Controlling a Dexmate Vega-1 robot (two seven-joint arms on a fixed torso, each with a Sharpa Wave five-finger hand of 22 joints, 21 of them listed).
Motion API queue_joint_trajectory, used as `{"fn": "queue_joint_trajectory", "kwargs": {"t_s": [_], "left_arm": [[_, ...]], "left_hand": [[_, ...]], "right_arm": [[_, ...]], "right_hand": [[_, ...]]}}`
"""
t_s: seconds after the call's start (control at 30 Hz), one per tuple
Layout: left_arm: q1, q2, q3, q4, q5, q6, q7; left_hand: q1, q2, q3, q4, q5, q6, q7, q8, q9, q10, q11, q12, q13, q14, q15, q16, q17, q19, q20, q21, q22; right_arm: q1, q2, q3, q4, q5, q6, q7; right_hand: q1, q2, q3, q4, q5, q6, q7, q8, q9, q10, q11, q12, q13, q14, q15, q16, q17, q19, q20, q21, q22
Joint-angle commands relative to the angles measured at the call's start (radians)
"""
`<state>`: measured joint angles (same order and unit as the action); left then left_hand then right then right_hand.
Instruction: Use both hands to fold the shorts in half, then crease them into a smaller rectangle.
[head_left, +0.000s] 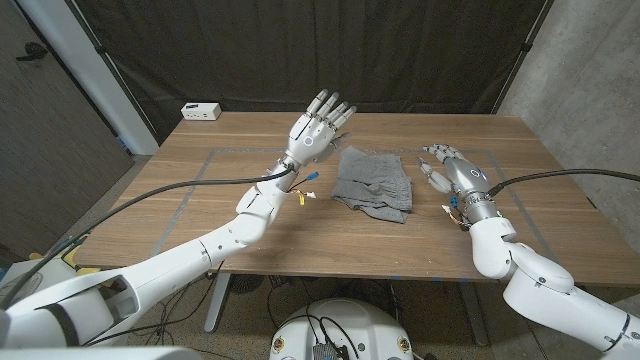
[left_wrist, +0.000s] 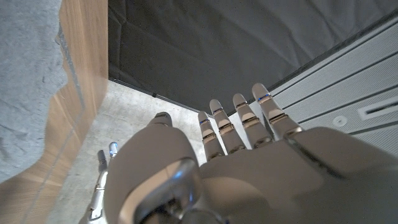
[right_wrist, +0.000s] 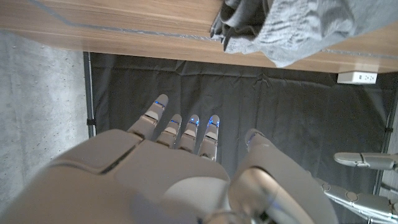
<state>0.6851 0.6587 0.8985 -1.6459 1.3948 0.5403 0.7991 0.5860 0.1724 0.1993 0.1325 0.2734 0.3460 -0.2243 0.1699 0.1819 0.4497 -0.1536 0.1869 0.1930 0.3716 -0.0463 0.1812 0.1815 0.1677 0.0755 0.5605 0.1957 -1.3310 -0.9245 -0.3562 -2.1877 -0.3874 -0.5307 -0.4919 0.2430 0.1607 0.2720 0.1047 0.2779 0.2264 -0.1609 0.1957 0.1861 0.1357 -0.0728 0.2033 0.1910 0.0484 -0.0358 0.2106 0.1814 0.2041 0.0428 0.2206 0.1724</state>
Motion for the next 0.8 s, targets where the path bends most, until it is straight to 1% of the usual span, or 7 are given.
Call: {"fn": "queue_joint_trajectory", "kwargs": {"t_s": [0.03,0.13,0.17,0.37,0.53,0.7,0.8], "left_arm": [[0.093,-0.021,-0.104,-0.082,-0.239,-0.037,0.01],[0.124,-0.031,-0.145,-0.108,-0.345,-0.074,0.016],[0.124,-0.031,-0.145,-0.108,-0.347,-0.075,0.016],[0.182,-0.039,-0.233,-0.163,-0.573,-0.18,-0.002],[0.226,-0.038,-0.309,-0.197,-0.765,-0.286,-0.041],[0.256,-0.047,-0.359,-0.207,-0.887,-0.346,-0.069],[0.283,-0.053,-0.413,-0.207,-1.048,-0.437,-0.126]], "left_hand": [[-0.008,0.005,0.011,0.002,-0.004,-0.013,0.003,0.0,-0.001,-0.011,0.008,-0.002,0.003,-0.008,-0.092,0.0,0.003,-0.004,0.008,0.0,0.002],[-0.013,0.005,0.015,0.003,-0.008,-0.019,0.003,0.002,-0.001,-0.02,0.021,-0.002,0.003,-0.012,-0.085,0.001,0.003,-0.013,0.015,-0.003,0.002],[-0.014,0.005,0.015,0.004,-0.009,-0.019,0.003,0.002,-0.001,-0.021,0.023,-0.002,0.003,-0.013,-0.081,0.001,0.003,-0.013,0.016,-0.003,0.002],[-0.022,0.001,0.02,0.004,-0.018,-0.028,0.007,0.004,-0.001,-0.035,0.04,-0.002,0.002,-0.021,-0.068,0.001,0.002,-0.026,0.029,-0.008,0.003],[-0.032,-0.001,0.025,0.004,-0.029,-0.045,0.032,0.003,-0.002,-0.054,0.063,-0.002,0.002,-0.039,-0.043,-0.001,0.002,-0.046,0.039,-0.016,0.004],[-0.041,-0.001,0.032,0.004,-0.042,-0.064,0.06,0.003,-0.002,-0.078,0.085,-0.003,0.003,-0.06,-0.024,-0.002,0.002,-0.064,0.045,-0.023,0.006],[-0.047,0.001,0.036,0.004,-0.05,-0.078,0.069,0.002,-0.002,-0.093,0.1,-0.004,0.003,-0.072,-0.009,-0.003,0.002,-0.077,0.048,-0.027,0.007]], "right_arm": [[0.042,0.074,0.016,0.066,0.096,0.169,-0.042],[0.045,0.101,0.029,0.094,0.138,0.241,-0.059],[0.044,0.101,0.029,0.095,0.138,0.244,-0.059],[0.059,0.137,0.045,0.145,0.218,0.369,-0.052],[0.064,0.167,0.062,0.182,0.297,0.465,-0.032],[0.069,0.182,0.068,0.209,0.347,0.524,-0.007],[0.074,0.195,0.078,0.24,0.416,0.599,0.033]], "right_hand": [[0.014,-0.004,0.009,-0.002,0.006,-0.001,0.006,-0.001,0.001,0.007,0.008,-0.001,0.0,0.011,-0.047,0.001,0.001,0.008,0.0,0.0,0.003],[0.016,-0.005,0.012,-0.003,0.004,0.002,0.01,0.0,0.001,0.012,0.012,0.001,0.0,0.017,-0.044,0.002,0.001,0.011,0.001,0.0,0.003],[0.016,-0.004,0.012,-0.003,0.004,0.002,0.01,0.0,0.001,0.014,0.013,0.001,0.001,0.018,-0.043,0.002,0.001,0.013,0.001,0.0,0.003],[0.02,-0.005,0.017,-0.004,0.001,0.007,0.015,0.001,0.001,0.023,0.025,0.003,0.001,0.032,-0.035,0.004,0.002,0.02,0.004,0.0,0.003],[0.023,-0.006,0.019,-0.005,-0.001,0.009,0.021,0.001,0.001,0.024,0.027,0.003,0.001,0.041,-0.028,0.005,0.002,0.024,0.008,0.0,0.003],[0.028,-0.007,0.023,-0.009,-0.004,0.01,0.032,0.001,0.001,0.025,0.03,0.002,0.001,0.047,-0.016,0.005,0.001,0.026,0.012,-0.001,0.003],[0.032,-0.008,0.025,-0.012,-0.006,0.011,0.036,0.001,0.001,0.028,0.037,0.002,0.001,0.049,-0.009,0.004,0.001,0.027,0.014,-0.001,0.003]]}}
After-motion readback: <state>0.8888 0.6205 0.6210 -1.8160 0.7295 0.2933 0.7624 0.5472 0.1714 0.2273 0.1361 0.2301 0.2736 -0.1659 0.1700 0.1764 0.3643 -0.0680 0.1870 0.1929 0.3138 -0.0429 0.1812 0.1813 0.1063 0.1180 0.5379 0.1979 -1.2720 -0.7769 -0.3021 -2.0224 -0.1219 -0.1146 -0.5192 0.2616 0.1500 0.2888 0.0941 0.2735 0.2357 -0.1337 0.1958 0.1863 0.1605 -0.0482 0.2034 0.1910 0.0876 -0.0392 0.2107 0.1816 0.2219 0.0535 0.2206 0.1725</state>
